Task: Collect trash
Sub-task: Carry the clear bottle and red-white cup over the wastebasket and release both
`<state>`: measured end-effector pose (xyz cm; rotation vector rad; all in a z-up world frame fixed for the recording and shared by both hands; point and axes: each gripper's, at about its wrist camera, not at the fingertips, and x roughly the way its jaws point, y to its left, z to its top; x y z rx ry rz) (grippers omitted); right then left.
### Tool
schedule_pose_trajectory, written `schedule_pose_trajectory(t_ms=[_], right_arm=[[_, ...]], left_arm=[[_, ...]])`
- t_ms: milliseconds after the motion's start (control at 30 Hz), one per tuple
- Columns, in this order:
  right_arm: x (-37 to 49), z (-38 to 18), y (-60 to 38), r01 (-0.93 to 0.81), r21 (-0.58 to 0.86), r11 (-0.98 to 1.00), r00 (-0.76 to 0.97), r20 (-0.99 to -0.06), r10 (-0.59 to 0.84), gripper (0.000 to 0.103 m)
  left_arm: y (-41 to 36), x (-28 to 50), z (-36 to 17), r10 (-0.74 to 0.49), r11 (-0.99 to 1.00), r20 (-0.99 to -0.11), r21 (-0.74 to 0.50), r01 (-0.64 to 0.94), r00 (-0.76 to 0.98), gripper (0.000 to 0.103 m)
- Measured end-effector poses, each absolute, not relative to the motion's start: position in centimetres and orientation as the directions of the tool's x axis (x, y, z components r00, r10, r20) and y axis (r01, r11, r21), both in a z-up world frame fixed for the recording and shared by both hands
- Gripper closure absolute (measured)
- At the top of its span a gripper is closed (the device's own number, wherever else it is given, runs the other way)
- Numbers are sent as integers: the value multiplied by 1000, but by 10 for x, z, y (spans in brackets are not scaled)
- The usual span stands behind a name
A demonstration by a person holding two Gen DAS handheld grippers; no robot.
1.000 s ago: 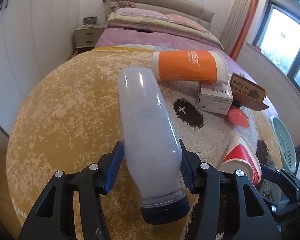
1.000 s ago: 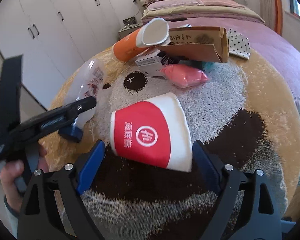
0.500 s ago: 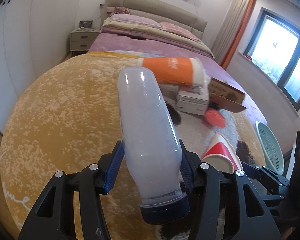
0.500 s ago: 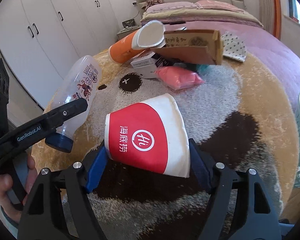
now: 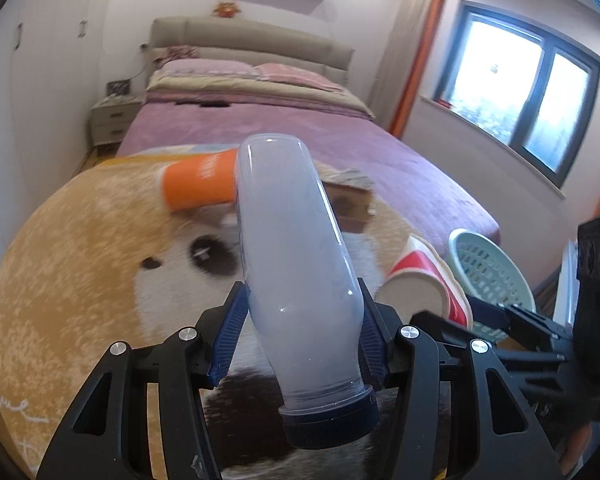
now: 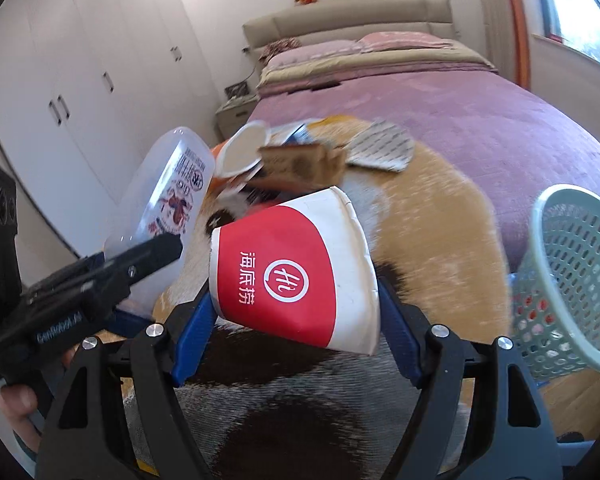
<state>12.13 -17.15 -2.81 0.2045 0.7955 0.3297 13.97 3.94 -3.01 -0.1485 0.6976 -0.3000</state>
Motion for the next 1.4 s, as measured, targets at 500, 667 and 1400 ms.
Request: schedule_pose_trajectory(t_ms=[500, 667, 1400], right_arm=[[120, -16, -311, 51, 333, 942, 759, -626, 180, 30], [120, -25, -362, 165, 324, 931, 762, -641, 88, 30], [131, -94, -495, 461, 314, 830, 637, -768, -63, 29]], left_arm=[[-68, 155, -20, -461, 883, -585, -223, 414, 668, 52], [-115, 164, -23, -504, 853, -594, -225, 471, 628, 52], [-268, 219, -69, -582, 747, -699, -255, 614, 417, 51]])
